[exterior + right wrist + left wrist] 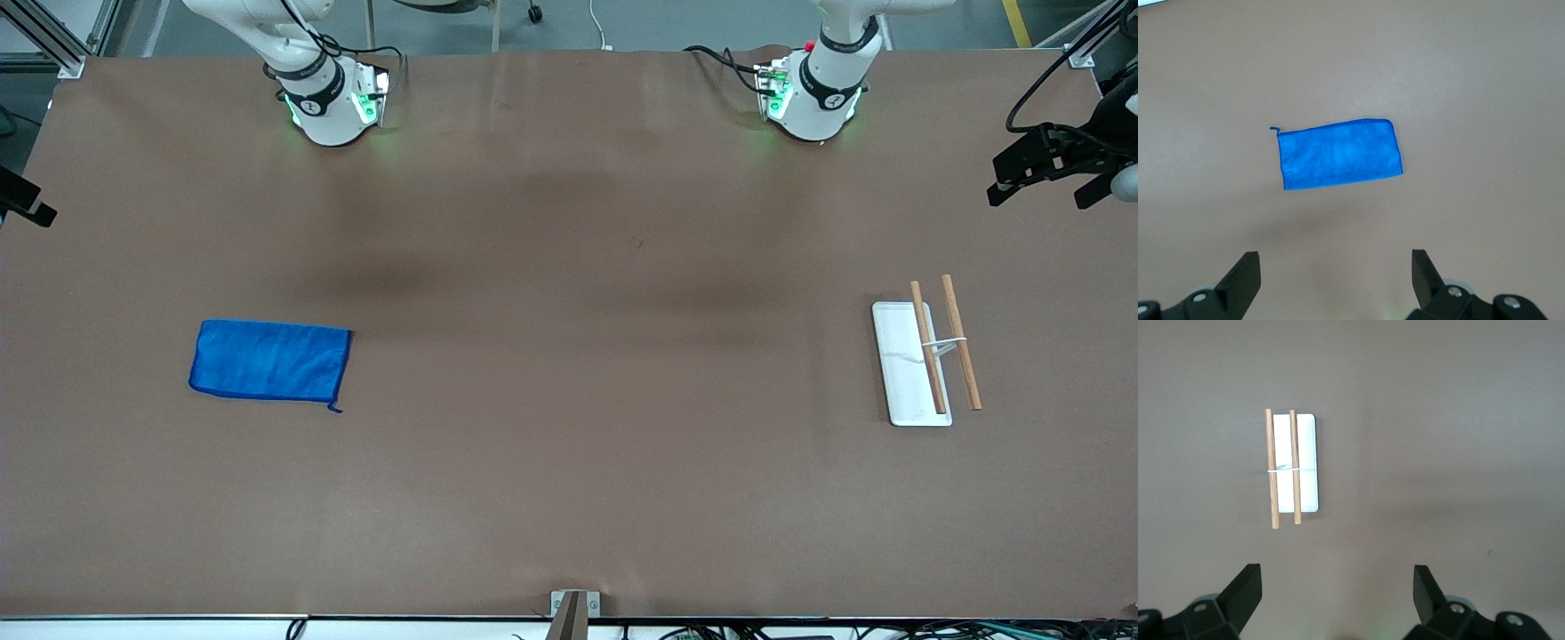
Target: Right arm passes towel to left arm to hang
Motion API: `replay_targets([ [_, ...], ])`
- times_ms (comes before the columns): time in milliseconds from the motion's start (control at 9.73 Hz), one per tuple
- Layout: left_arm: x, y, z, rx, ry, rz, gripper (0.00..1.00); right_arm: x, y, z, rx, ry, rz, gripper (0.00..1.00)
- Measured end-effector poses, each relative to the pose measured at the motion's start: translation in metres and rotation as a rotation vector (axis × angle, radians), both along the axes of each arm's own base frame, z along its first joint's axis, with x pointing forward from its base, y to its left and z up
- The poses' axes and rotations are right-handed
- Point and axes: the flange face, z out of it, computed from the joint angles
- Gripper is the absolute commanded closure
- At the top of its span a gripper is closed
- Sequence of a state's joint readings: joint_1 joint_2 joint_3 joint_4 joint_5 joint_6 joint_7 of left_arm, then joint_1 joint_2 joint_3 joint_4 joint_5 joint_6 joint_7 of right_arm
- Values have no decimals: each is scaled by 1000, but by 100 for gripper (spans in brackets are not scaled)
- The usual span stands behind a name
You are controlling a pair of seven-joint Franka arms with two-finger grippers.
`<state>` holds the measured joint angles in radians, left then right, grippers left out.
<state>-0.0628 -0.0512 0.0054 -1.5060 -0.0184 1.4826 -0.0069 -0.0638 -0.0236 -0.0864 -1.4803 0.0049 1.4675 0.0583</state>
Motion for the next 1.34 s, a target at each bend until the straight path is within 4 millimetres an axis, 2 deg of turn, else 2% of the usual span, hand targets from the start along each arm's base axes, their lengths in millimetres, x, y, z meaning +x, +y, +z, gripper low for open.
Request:
replay_targets([
  [719, 1, 0, -2, 0, 3, 0, 0, -1, 0, -1, 1, 7, 2, 0],
  [925, 3, 0, -5, 0, 7, 0, 0, 3, 1, -12, 3, 26, 6, 0],
  [1027, 4, 0, -6, 1, 9, 0, 0, 11, 1, -34, 5, 40, 13, 0],
  [1130, 5, 0, -6, 1, 8, 0, 0, 24, 1, -71, 4, 44, 35, 0],
  [1336, 7, 0, -9, 0, 7, 1, 0, 46, 10, -173, 2, 65, 93, 0],
])
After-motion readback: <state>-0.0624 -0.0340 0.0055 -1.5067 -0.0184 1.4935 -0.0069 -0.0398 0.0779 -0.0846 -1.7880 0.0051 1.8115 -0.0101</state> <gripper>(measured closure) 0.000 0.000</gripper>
